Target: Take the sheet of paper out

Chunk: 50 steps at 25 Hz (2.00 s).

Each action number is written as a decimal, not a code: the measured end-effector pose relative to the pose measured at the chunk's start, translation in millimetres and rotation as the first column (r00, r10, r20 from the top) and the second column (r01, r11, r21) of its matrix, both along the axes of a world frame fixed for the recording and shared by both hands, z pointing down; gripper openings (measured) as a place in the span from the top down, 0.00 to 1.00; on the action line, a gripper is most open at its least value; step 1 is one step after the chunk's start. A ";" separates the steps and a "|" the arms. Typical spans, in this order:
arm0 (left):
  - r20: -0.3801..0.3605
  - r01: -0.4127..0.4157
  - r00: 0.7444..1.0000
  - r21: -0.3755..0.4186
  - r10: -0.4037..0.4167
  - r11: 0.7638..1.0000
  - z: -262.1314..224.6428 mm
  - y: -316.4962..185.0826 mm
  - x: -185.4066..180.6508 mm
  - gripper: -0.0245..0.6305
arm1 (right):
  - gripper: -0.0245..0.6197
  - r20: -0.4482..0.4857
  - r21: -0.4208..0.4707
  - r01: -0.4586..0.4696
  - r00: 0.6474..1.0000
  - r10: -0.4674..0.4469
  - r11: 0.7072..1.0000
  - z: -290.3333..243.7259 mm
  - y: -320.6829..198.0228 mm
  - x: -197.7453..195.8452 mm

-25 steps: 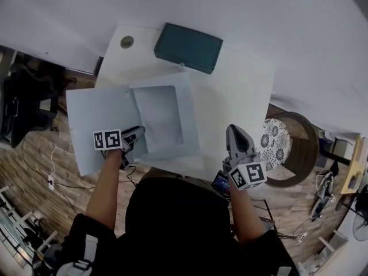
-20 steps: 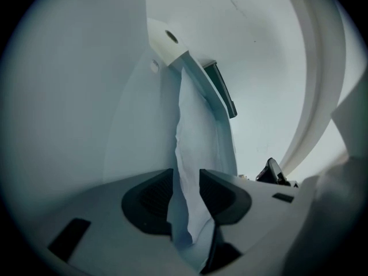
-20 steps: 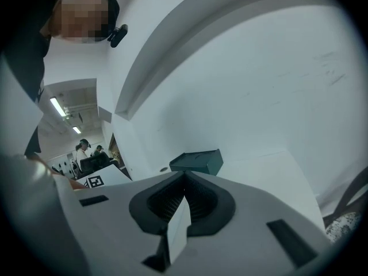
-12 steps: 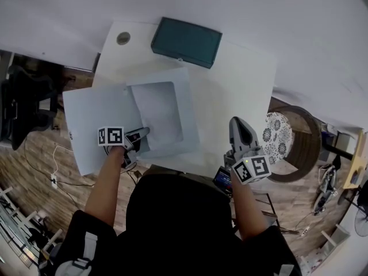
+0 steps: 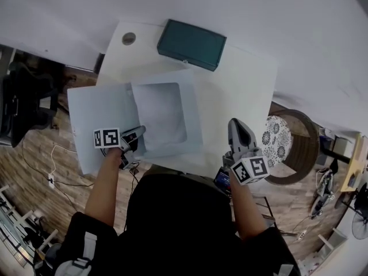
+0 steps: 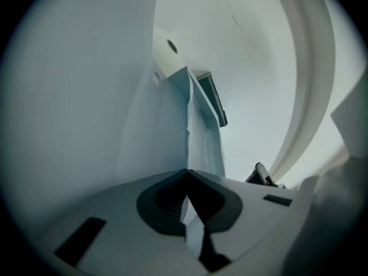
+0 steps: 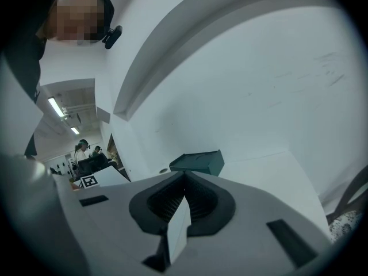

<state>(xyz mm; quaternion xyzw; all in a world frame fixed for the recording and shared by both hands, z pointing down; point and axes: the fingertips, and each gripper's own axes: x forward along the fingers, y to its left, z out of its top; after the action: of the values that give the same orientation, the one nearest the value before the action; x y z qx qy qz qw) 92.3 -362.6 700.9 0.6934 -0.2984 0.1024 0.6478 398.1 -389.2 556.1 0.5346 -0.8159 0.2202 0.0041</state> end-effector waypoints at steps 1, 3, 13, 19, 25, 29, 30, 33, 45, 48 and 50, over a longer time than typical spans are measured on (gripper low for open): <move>0.006 0.001 1.000 0.010 -0.001 1.000 -3.6 -0.3 -4.5 0.96 | 0.94 -0.002 0.004 0.001 1.000 -0.001 1.000 -1.0 -0.9 -1.4; 0.015 0.002 1.000 0.027 -0.002 1.000 -11.2 0.5 -13.0 0.96 | 0.94 0.001 0.012 0.005 1.000 -0.005 1.000 -4.6 -2.7 -6.2; 0.066 0.044 0.997 0.105 -0.051 0.994 -52.5 13.8 -74.7 0.96 | 0.94 0.025 0.059 0.036 0.999 -0.038 0.998 -19.5 -0.5 -55.1; 0.063 0.074 0.994 0.167 -0.085 0.983 -77.8 24.9 -107.6 0.96 | 0.94 0.023 0.091 0.063 0.998 -0.066 0.994 -29.6 5.7 -86.9; 0.141 0.048 0.986 0.302 -0.094 0.952 -111.3 25.9 -133.5 0.96 | 0.94 0.005 0.109 0.072 0.997 -0.073 0.991 -43.4 18.1 -107.5; 0.204 0.030 0.971 0.425 -0.128 0.905 -138.1 14.5 -142.2 0.96 | 0.94 -0.018 0.120 0.068 0.998 -0.066 0.990 -51.2 24.9 -104.3; 0.229 0.016 0.964 0.461 -0.136 0.887 -146.7 11.5 -142.3 0.96 | 0.94 -0.023 0.122 0.064 0.998 -0.062 0.990 -53.2 26.2 -102.1; 0.345 -0.067 0.925 0.558 -0.157 0.827 -168.8 3.2 -141.3 0.96 | 0.94 -0.034 0.134 0.054 0.998 -0.049 0.990 -58.6 28.6 -96.3; 0.326 -0.115 0.850 0.882 -0.415 0.458 -267.8 3.3 -103.4 0.96 | 0.94 -0.043 0.241 0.074 0.997 -0.065 0.968 -93.7 52.1 -89.4; 0.269 -0.098 0.849 0.926 -0.455 0.363 -285.6 22.6 -86.4 0.96 | 0.94 -0.052 0.287 0.073 0.997 -0.061 0.955 -108.1 71.2 -76.6; 0.238 -0.087 0.847 0.944 -0.476 0.319 -293.0 39.4 -75.8 0.96 | 0.94 -0.070 0.306 0.067 0.996 -0.048 0.950 -115.7 88.2 -63.7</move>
<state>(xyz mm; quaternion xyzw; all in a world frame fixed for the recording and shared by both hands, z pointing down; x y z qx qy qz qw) 16.5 -323.2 407.9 0.8428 -0.5364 -0.0013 0.0452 334.4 -301.0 440.3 0.5111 -0.8551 0.0735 -0.0478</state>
